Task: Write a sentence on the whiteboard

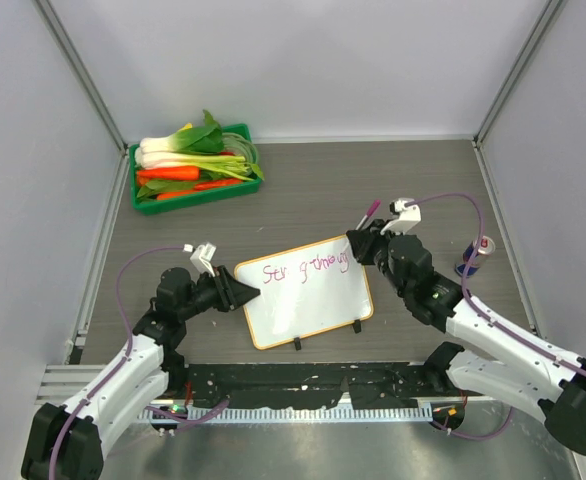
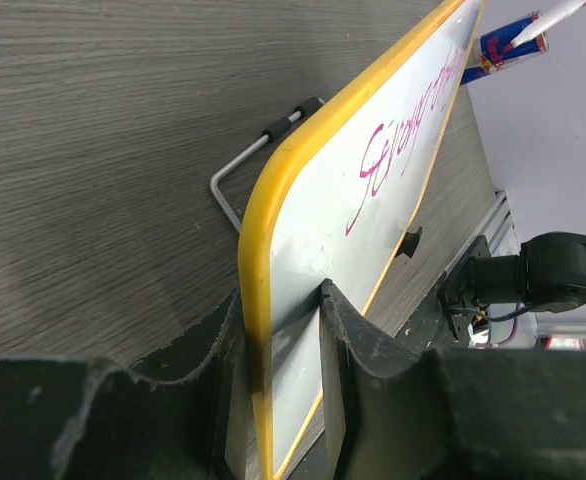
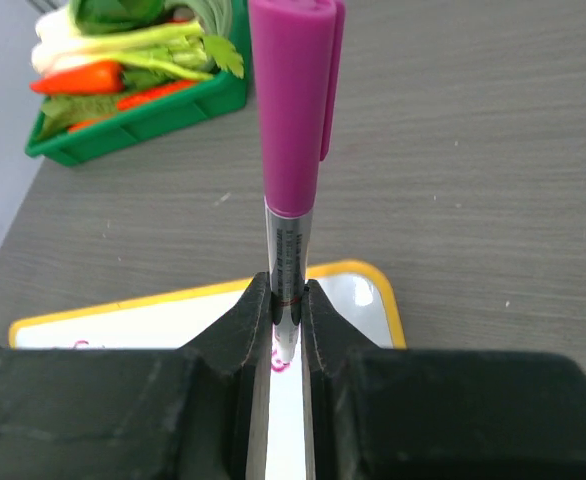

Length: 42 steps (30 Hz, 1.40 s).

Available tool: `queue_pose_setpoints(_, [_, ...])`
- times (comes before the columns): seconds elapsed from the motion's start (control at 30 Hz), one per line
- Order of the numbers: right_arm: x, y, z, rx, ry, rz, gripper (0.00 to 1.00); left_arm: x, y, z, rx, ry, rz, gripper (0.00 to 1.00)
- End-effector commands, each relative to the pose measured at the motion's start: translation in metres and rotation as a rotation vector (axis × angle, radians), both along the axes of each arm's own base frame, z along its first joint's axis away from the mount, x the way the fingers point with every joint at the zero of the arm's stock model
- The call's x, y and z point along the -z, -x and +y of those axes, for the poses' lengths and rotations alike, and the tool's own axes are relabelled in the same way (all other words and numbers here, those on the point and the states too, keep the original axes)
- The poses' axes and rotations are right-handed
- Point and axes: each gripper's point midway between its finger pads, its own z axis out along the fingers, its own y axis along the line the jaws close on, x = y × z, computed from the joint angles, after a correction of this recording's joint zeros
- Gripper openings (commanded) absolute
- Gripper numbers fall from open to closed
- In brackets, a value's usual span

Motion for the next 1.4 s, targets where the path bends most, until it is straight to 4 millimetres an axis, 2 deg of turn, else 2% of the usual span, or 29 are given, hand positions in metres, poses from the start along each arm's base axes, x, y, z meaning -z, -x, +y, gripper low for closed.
queue_pose_setpoints(0.0, [-0.046, -0.014, -0.011, 0.073, -0.037, -0.101, 0.01, 0.013, -0.005, 0.010, -0.045, -0.065, -0.006, 0.00])
queue_pose_setpoints(0.23, [-0.043, -0.031, -0.025, 0.115, -0.014, -0.077, 0.01, 0.013, -0.005, 0.011, -0.045, -0.064, -0.009, 0.00])
queue_pose_setpoints(0.57, [-0.045, -0.038, -0.022, 0.090, -0.031, -0.088, 0.01, 0.012, -0.005, 0.011, -0.048, -0.063, -0.011, 0.00])
queue_pose_setpoints(0.83, [-0.033, -0.040, -0.019, 0.083, -0.026, -0.068, 0.01, 0.013, -0.005, 0.011, -0.048, -0.063, -0.008, 0.00])
queue_pose_setpoints(1.0, [-0.019, -0.043, -0.022, 0.106, -0.007, -0.043, 0.01, 0.013, -0.005, 0.011, -0.049, -0.063, -0.008, 0.00])
queue_pose_setpoints(1.37, [0.003, -0.031, -0.026, 0.092, 0.011, -0.005, 0.01, 0.014, -0.005, 0.011, -0.047, -0.064, -0.006, 0.00])
